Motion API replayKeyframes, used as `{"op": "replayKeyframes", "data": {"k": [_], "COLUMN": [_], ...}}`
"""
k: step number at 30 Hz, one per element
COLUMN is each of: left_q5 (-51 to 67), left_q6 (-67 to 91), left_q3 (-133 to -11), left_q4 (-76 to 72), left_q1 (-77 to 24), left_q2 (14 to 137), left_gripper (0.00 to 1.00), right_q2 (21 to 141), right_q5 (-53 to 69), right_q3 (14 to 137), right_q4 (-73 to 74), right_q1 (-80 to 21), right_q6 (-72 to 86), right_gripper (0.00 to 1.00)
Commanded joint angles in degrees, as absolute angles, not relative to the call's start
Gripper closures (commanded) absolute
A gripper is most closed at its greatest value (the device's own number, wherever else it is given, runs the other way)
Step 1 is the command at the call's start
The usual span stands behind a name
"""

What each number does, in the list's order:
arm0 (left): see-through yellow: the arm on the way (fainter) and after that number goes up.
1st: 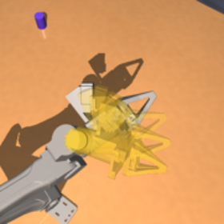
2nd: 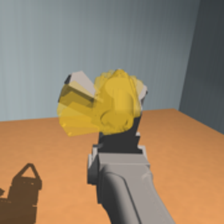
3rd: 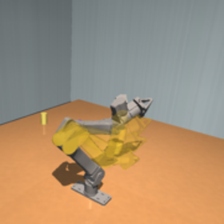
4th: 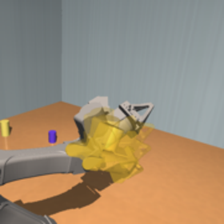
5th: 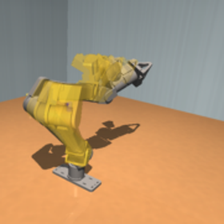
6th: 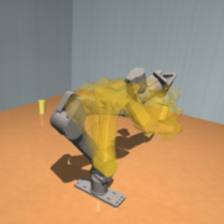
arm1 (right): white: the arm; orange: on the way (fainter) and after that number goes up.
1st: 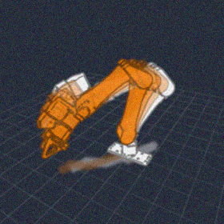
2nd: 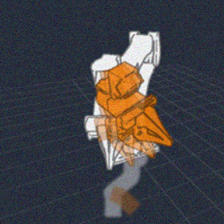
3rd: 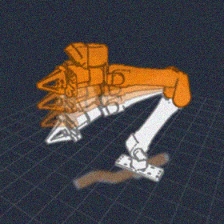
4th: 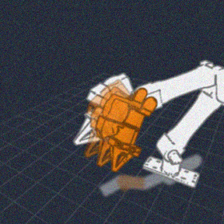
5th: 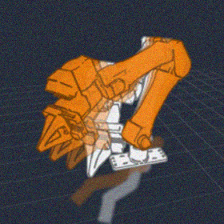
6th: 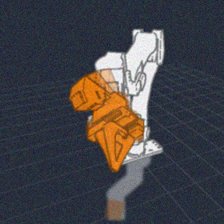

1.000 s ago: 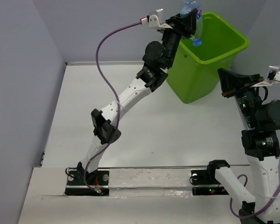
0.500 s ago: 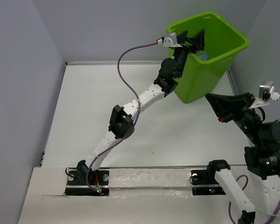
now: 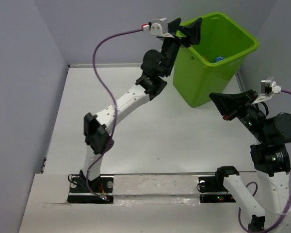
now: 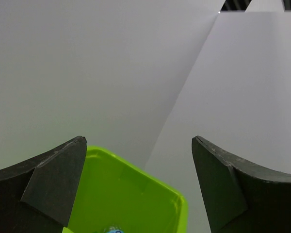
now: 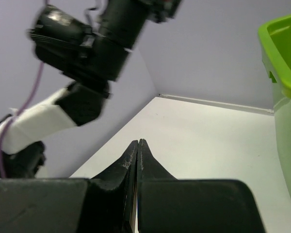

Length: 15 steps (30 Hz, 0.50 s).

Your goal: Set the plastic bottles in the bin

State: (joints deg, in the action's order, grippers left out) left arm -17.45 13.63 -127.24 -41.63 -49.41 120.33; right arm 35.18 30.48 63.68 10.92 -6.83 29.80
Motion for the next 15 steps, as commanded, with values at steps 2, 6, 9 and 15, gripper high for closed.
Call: {"op": "replayKeyframes", "data": {"k": [2, 6, 9, 15], "left_q5": [-22.92, -27.42, -24.79, -21.36], "left_q6": [9.67, 13.26, 16.07, 21.26], "left_q3": [-104.04, -93.36, -84.42, -62.63], "left_q4": [-40.73, -22.37, -8.47, 4.03], "left_q1": [-49.75, -49.66, -49.66, -49.66], "left_q2": [93.64, 80.27, 66.5, 43.89], "left_gripper": [0.01, 0.01, 0.01, 0.01], "right_q2": [34.81, 34.37, 32.61, 24.45], "right_q5": [29.27, 28.04, 24.71, 8.46], "right_q3": [65.22, 64.95, 64.77, 66.88], "right_q4": [4.75, 3.17, 3.25, 10.97], "right_q1": [-7.12, -7.12, -7.12, -7.12], "right_q6": [31.28, 32.17, 30.95, 24.35], "right_gripper": [1.0, 1.0, 1.0, 0.38]}}
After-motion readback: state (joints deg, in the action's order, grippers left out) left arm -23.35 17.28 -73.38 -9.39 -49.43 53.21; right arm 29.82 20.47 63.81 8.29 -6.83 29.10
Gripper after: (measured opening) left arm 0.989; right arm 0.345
